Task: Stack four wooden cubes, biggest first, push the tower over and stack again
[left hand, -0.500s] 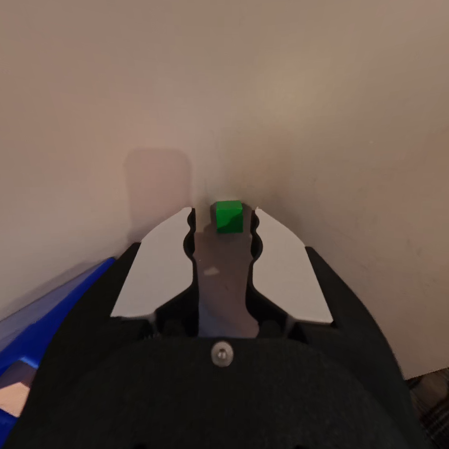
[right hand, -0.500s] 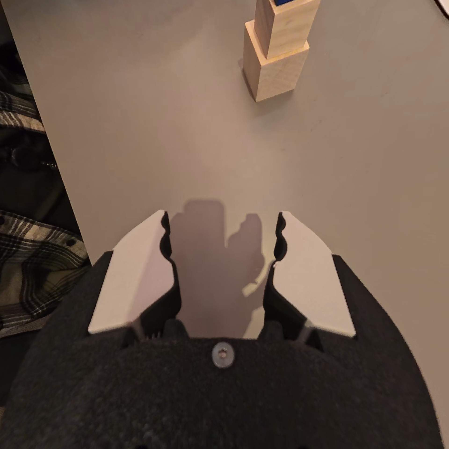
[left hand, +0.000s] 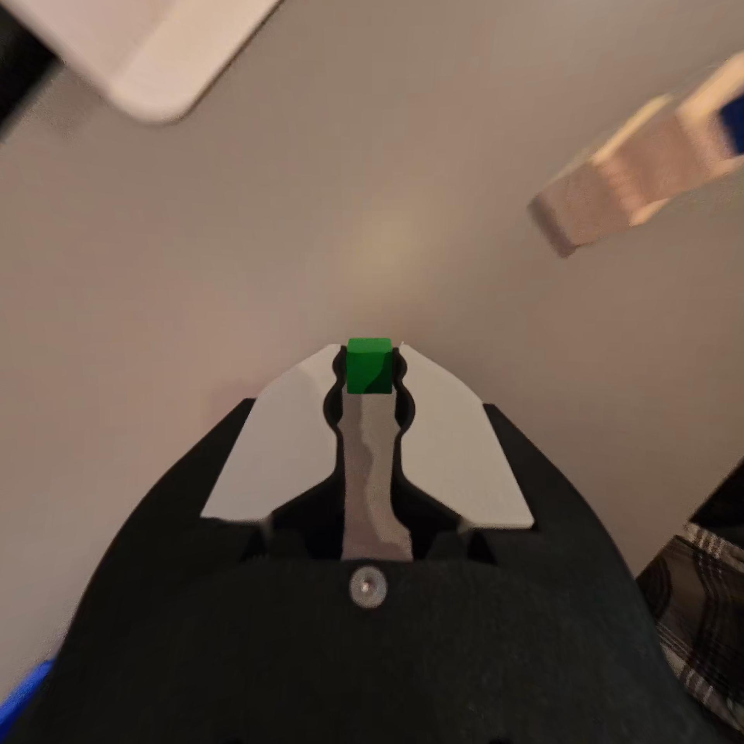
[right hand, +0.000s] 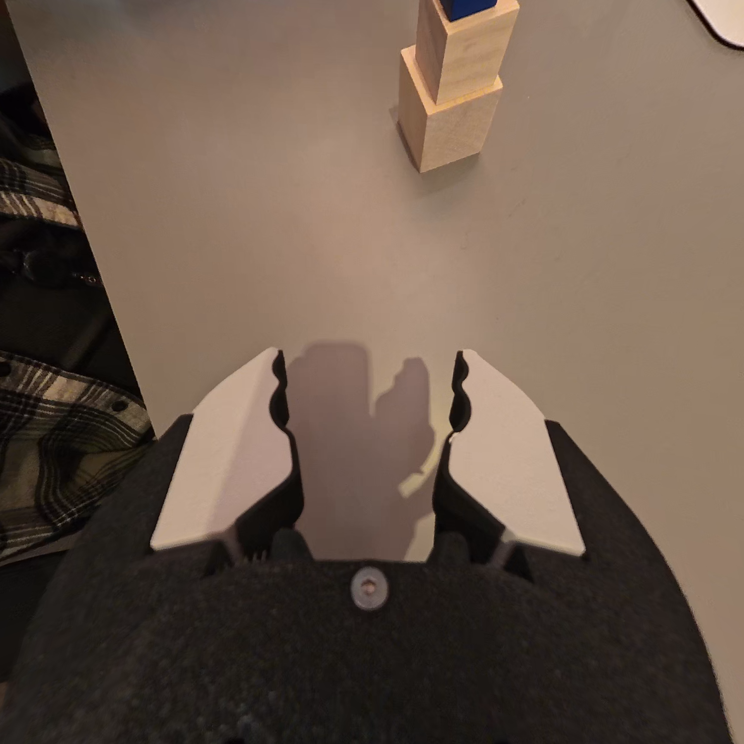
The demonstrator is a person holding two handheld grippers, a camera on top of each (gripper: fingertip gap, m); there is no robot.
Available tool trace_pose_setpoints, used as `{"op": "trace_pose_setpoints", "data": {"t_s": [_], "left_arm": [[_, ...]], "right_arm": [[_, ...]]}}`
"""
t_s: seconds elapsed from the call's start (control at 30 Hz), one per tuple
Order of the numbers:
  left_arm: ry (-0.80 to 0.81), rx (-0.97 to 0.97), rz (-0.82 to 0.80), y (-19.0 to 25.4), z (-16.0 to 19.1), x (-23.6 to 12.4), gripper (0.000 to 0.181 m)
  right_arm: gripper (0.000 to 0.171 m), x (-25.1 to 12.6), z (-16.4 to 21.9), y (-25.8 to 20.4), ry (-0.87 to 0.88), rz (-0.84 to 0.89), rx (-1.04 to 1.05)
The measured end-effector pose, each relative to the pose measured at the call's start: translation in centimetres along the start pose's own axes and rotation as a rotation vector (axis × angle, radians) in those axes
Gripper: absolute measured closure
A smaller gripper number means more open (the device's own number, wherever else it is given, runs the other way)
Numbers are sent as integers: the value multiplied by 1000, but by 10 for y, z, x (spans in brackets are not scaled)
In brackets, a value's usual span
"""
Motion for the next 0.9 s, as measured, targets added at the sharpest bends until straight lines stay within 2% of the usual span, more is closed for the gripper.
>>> {"op": "trace_pose_setpoints", "data": {"t_s": [0.03, 0.13, 0.2, 0.3, 0.4, 0.57, 0.9], "left_arm": [[31, 63, 15, 15, -16, -10, 160], [65, 273, 41, 68, -61, -31, 160], [32, 386, 38, 102, -85, -37, 160], [-56, 519, 55, 145, -109, -30, 160], [-133, 619, 49, 170, -121, -15, 160], [-197, 693, 79, 187, -124, 8, 160], [-250, 745, 78, 186, -123, 27, 160]], "right_arm": [[92, 0, 0, 0, 2, -1, 2], [93, 0, 0, -2, -4, 2, 2], [93, 0, 0, -4, -10, 2, 1], [93, -1, 1, -7, -21, 6, 1], [95, -5, 4, -9, -23, 10, 6], [95, -12, 13, -10, -27, 22, 21], [95, -13, 19, -8, -21, 17, 32]]}}
Point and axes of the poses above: each gripper's, where its closed fingertips meet, x out along the fingers, z out of its underside, y = z × x across the jaws, the point moved 6 cm from there along -x, back along the fingers
